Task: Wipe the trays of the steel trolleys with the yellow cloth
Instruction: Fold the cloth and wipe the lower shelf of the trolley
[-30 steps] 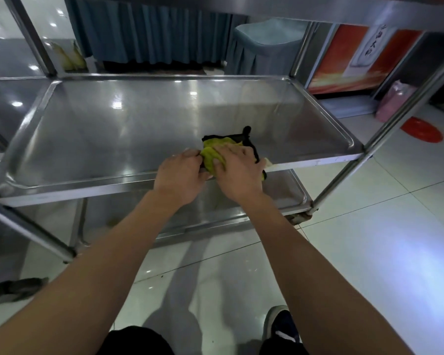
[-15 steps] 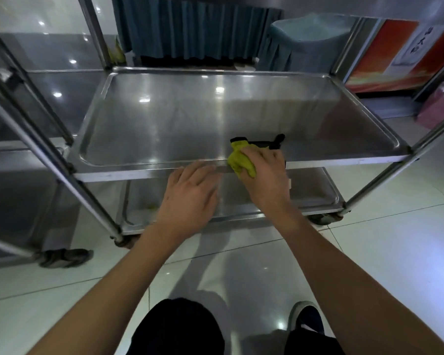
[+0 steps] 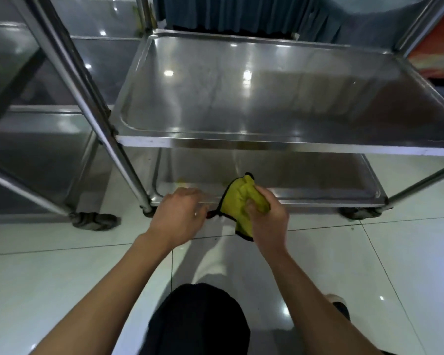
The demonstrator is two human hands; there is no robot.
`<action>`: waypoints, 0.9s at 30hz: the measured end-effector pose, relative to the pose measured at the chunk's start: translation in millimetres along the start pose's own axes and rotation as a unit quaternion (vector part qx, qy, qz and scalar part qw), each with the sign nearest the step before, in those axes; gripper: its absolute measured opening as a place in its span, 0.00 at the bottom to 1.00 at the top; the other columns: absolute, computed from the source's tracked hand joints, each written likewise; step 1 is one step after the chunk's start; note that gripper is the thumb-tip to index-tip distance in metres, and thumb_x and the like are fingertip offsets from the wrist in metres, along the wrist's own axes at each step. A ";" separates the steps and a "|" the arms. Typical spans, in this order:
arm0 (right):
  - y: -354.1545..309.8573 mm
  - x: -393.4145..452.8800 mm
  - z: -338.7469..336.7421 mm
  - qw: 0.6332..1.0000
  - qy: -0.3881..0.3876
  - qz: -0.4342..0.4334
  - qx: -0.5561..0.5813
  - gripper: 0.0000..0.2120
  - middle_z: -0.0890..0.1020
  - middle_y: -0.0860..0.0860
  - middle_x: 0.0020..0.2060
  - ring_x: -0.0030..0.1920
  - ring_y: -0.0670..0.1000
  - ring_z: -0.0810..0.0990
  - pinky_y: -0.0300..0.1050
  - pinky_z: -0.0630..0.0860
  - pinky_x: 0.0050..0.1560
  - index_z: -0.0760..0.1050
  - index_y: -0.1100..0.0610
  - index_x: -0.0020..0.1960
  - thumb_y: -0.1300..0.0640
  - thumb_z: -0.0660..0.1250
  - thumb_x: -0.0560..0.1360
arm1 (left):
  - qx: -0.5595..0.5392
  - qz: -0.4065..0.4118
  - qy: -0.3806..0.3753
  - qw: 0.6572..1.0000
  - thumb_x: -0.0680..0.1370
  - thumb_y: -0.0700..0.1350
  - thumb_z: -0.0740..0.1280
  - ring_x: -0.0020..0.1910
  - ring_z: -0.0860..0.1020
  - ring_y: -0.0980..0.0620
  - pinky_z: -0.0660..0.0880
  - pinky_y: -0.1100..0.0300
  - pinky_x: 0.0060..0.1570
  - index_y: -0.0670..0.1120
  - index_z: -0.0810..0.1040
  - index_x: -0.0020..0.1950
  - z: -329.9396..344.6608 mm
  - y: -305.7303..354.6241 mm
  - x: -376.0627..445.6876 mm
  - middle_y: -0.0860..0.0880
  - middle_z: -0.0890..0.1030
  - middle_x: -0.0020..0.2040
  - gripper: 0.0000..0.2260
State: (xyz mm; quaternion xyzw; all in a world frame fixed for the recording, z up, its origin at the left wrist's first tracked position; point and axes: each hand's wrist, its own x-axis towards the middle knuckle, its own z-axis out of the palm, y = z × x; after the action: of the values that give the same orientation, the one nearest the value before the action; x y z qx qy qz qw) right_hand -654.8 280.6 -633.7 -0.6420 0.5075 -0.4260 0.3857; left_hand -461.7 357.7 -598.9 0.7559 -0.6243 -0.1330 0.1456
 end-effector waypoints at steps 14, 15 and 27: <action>47.0 88.8 41.9 0.998 0.038 0.022 -0.045 0.17 0.84 0.49 0.48 0.48 0.50 0.82 0.42 0.80 0.51 0.80 0.57 0.63 0.60 0.68 0.75 | 0.074 -0.081 -0.078 0.991 0.81 0.51 0.62 0.63 0.77 0.43 0.75 0.47 0.61 0.54 0.76 0.70 25.7 -62.1 19.4 0.48 0.79 0.65 0.17; 50.1 89.9 43.5 0.998 0.048 0.007 -0.045 0.17 0.84 0.48 0.48 0.46 0.48 0.81 0.36 0.78 0.48 0.80 0.57 0.63 0.61 0.68 0.75 | 0.073 -0.084 -0.082 0.990 0.81 0.51 0.61 0.63 0.76 0.43 0.75 0.47 0.61 0.54 0.76 0.70 28.1 -63.1 21.0 0.48 0.79 0.66 0.17; 91.2 98.9 31.3 0.987 0.161 0.009 -0.003 0.19 0.82 0.45 0.52 0.50 0.37 0.78 0.34 0.76 0.54 0.78 0.56 0.65 0.59 0.64 0.75 | 0.082 -0.039 -0.078 0.993 0.80 0.48 0.63 0.60 0.76 0.42 0.77 0.44 0.57 0.49 0.76 0.67 72.9 -97.3 25.5 0.48 0.78 0.62 0.16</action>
State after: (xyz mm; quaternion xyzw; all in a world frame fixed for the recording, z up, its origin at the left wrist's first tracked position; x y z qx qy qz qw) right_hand -642.8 168.5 -713.5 -0.5617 0.5698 -0.5187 0.3014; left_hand -396.8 346.1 -704.2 0.7764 -0.6126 -0.1453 0.0287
